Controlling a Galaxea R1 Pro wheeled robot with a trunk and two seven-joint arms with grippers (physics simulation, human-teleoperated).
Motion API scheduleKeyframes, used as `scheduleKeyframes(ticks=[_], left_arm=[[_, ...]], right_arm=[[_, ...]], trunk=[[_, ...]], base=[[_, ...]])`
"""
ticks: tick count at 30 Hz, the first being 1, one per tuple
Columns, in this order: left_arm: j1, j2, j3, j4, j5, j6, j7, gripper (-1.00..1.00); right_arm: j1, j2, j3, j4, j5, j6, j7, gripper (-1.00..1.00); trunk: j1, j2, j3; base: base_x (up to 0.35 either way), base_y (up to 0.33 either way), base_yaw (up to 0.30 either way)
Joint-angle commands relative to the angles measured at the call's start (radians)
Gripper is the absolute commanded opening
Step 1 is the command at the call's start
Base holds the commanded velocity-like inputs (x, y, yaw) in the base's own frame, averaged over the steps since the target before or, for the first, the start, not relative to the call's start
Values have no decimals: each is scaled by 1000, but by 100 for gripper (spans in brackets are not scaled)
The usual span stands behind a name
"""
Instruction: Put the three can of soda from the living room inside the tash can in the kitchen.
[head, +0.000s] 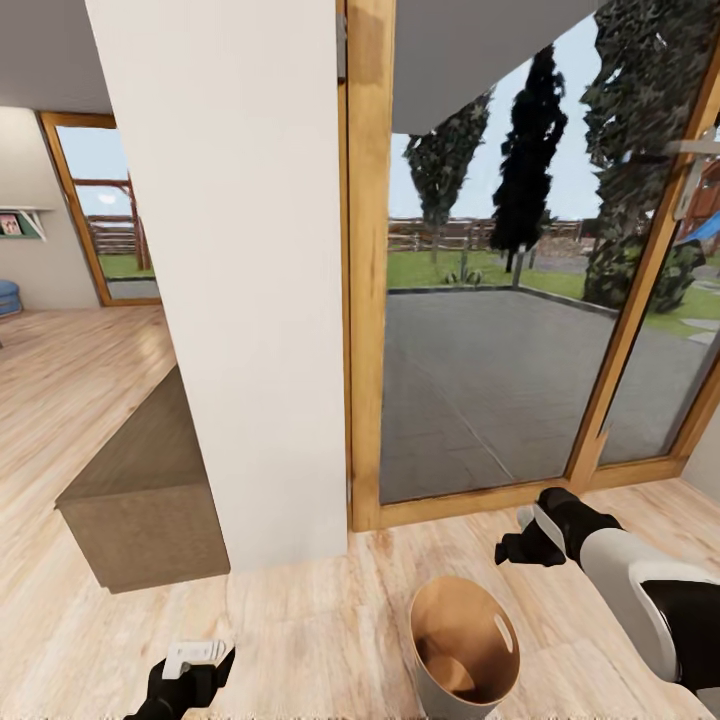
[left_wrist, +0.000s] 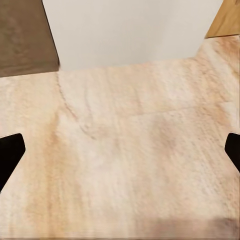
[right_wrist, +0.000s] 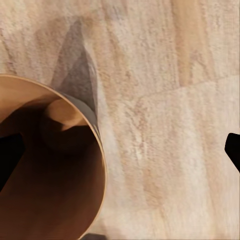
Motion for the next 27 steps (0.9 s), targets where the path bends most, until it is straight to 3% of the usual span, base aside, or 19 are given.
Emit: scheduleKeyframes(ticks=[1,20,27], left_arm=[[-1,0,0,1,0,0,0,100],[-1,0,0,1,-1,0,0,100],[-1,0,0,2,1,0,0,100]], right_arm=[[0,0,0,0,0,0,0,100],[0,-1,0,1,0,0,0,100],[0,-3,0,1,0,0,0,100]], trunk=[[0,0,-4],[9,-5,-77],[9,-5,-77]], base=[[0,0,0],[0,0,0],[0,0,0]])
